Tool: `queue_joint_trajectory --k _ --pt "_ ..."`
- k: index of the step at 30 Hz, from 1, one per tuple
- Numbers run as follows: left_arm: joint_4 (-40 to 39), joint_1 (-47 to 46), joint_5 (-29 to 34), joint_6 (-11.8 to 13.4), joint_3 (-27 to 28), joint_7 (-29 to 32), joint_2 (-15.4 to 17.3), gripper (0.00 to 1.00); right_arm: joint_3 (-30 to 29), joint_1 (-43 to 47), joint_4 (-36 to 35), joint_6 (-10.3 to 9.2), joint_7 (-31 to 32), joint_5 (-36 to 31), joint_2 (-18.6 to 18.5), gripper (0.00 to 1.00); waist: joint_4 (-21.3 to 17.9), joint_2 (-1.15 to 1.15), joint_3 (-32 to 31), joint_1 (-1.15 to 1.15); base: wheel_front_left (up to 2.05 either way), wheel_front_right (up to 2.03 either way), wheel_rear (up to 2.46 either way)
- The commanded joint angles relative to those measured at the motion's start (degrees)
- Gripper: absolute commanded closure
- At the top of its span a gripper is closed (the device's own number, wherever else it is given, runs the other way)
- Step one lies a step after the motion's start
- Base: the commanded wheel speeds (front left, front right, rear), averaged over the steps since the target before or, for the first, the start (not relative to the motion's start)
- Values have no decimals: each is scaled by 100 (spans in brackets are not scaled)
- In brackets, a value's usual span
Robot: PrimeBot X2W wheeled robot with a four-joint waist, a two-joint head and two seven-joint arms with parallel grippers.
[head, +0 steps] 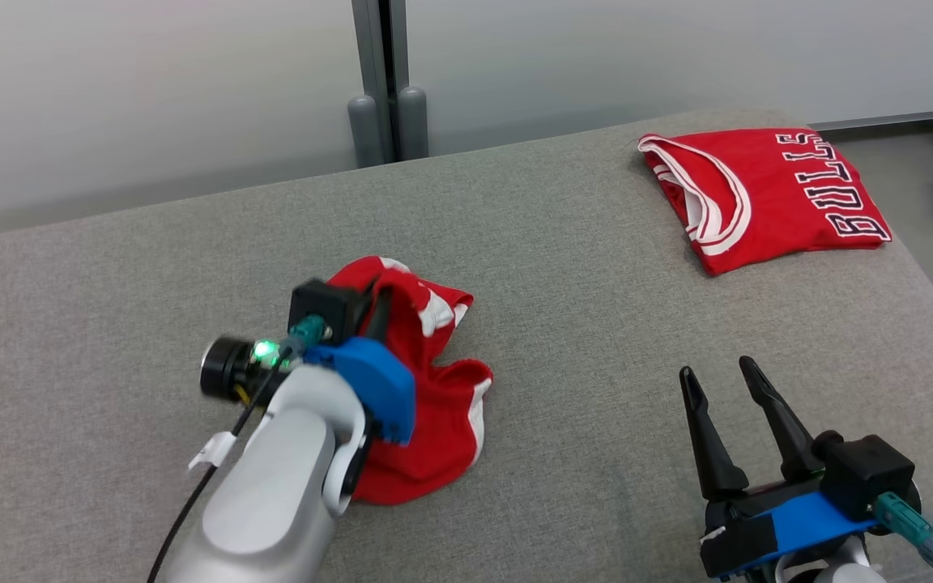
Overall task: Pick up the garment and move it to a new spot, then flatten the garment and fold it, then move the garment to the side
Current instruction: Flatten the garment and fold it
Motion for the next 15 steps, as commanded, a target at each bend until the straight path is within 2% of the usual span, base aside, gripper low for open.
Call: queue_joint_trajectory --k 1,4,7,11,15 --pt "-165 -265 -131 -134 -7 -223 -37 100 -11 -67 6 1 -25 41 -11 0 -1 0 8 0 0 0 0" --pt "-523 -580 -489 -411 -147 -607 -74 100 -37 -64 7 1 -7 13 -10 0 6 0 6 0 0 0 0" --pt "-1111 -914 -1175 -512 -476 -1000 -82 100 -24 -93 10 1 13 2 -11 0 -15 0 -17 0 0 0 0" --pt "-1948 -1336 -2198 -398 -832 -1443 -73 100 12 -94 23 1 12 22 -10 0 -16 0 -54 0 0 0 0" --pt "-2544 -1606 -2887 -151 -912 -1655 -71 100 7 -60 31 1 8 38 -10 0 29 0 -74 0 0 0 0"
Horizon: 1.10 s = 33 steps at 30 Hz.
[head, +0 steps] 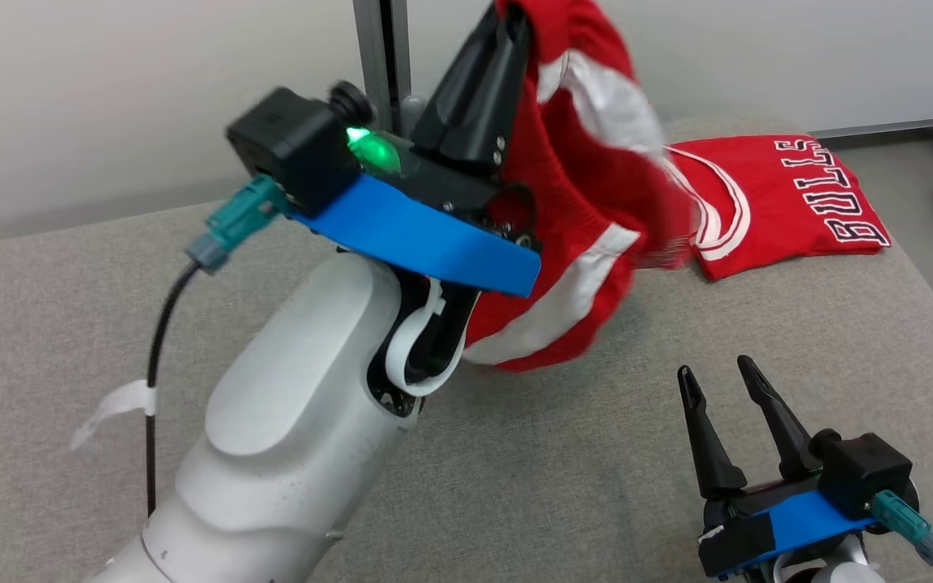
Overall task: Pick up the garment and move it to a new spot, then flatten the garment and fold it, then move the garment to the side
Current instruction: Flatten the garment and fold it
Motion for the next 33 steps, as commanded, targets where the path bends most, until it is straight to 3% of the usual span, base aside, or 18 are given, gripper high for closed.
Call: queue_joint_trajectory --k 1,7,13,14,16,21,25,33 --pt "-134 -51 -259 122 67 -53 15 100 3 -1 -5 3 0 40 -9 0 35 0 0 0 0 0 0" --pt "295 299 -414 523 349 -81 17 100 24 -27 -61 3 8 34 -9 0 171 0 70 0 0 0 0" --pt "1828 1052 -165 872 921 -86 176 100 63 -87 -98 2 32 -16 -9 0 364 0 171 0 0 0 0" --pt "2058 1071 -93 912 972 -88 211 62 85 -103 -94 2 41 -21 -10 0 391 0 180 0 0 0 0" --pt "2601 1170 -40 978 1001 -87 271 0 115 -125 -88 2 55 -22 -10 0 446 0 188 0 0 0 0" --pt "3616 1324 -64 1069 1053 -50 377 0 212 -134 -53 2 66 16 -10 0 537 0 157 0 0 0 0" --pt "4013 1492 -29 907 944 42 435 0 224 -62 -35 2 55 21 -10 0 574 0 111 0 0 0 0" --pt "3383 1768 459 450 325 -39 359 0 88 41 -103 2 99 -46 -10 0 722 0 59 0 0 0 0"
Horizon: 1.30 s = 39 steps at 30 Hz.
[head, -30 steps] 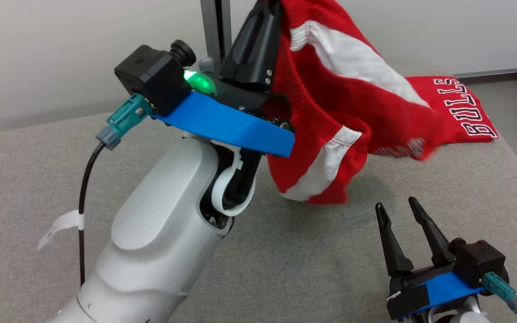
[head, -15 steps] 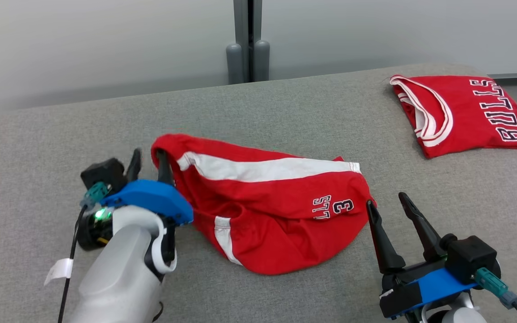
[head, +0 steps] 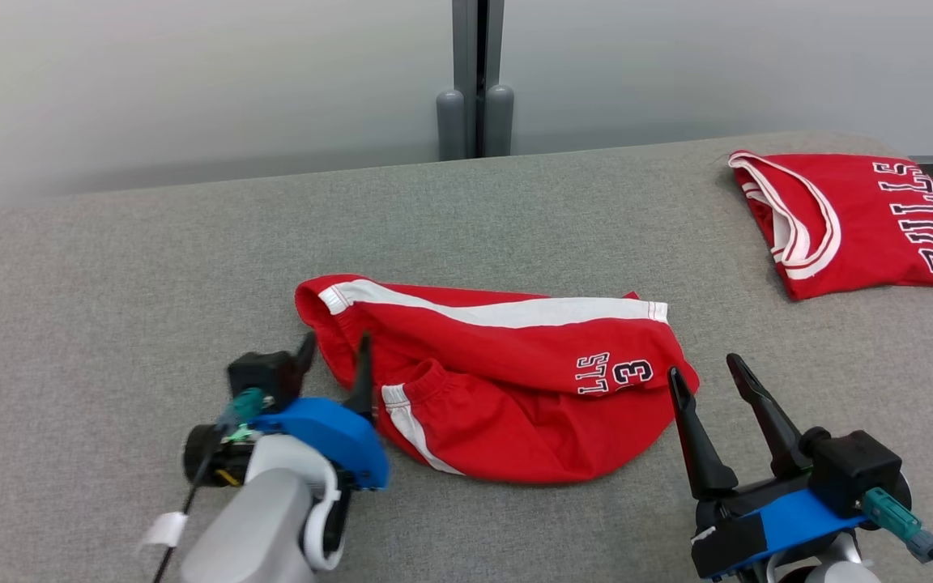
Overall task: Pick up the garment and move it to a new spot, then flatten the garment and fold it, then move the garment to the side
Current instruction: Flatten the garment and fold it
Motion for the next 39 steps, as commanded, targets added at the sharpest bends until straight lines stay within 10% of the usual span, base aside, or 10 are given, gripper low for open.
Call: queue_joint_trajectory --k 1,19,20,22,23,35,39 --pt "-117 37 68 -52 -108 51 -40 0 -18 52 -23 2 11 3 -10 0 13 0 -7 0 0 0 0" --pt "-1316 -227 271 307 -1224 3741 386 0 58 40 27 1 -77 131 -11 0 -243 0 19 0 0 0 0" --pt "-1398 -197 253 357 -1239 3906 432 37 53 35 32 2 -88 135 -10 0 -245 0 24 0 0 0 0" --pt "-1602 -94 182 378 -1275 4159 501 65 32 35 33 1 -96 143 -11 0 -239 0 33 0 0 0 0" --pt "-1741 -61 138 349 -1258 4184 511 99 21 35 33 2 -94 149 -11 0 -231 0 41 0 0 0 0" --pt "-3273 508 -1329 -368 -244 2788 -142 100 -55 -3 36 2 -110 103 -10 0 57 0 65 0 0 0 0" --pt "-3380 579 -1171 -77 6 2270 -33 100 -12 -10 21 1 -94 109 -11 0 160 0 52 0 0 0 0"
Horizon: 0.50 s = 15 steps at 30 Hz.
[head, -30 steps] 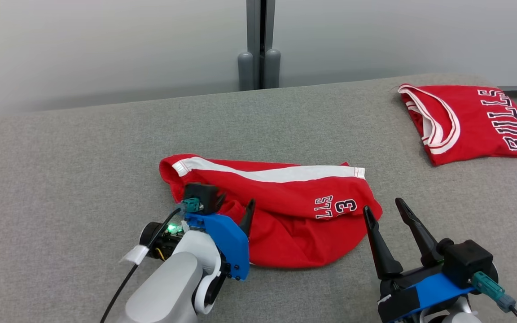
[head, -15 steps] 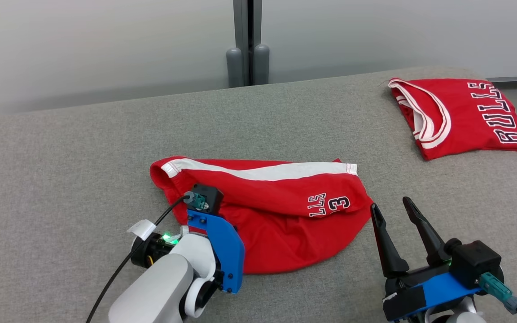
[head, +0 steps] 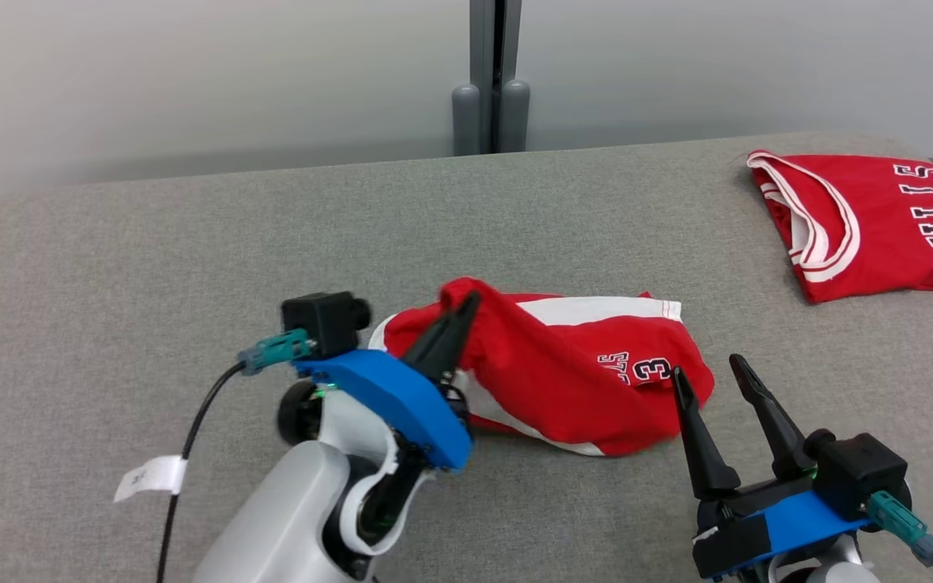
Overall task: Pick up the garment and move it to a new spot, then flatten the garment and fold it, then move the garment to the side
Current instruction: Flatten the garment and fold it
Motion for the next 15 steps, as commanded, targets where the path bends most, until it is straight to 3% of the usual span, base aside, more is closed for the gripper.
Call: queue_joint_trajectory --k 1,4,6,10,15 --pt "93 139 172 256 126 -183 188 100 1 -17 -10 2 2 12 -10 0 47 0 8 0 0 0 0" --pt "382 324 661 896 290 -560 494 100 2 -9 -14 2 7 9 -10 0 123 0 19 0 0 0 0" --pt "600 520 798 1134 303 -633 583 100 15 -11 -31 2 17 14 -11 0 173 0 39 0 0 0 0" --pt "934 775 869 1239 278 -695 734 100 24 -45 -41 2 42 -18 -11 0 247 0 63 0 0 0 0" --pt "1125 906 893 1094 270 -1002 744 100 41 -67 -53 2 42 -40 -11 0 286 0 67 0 0 0 0"
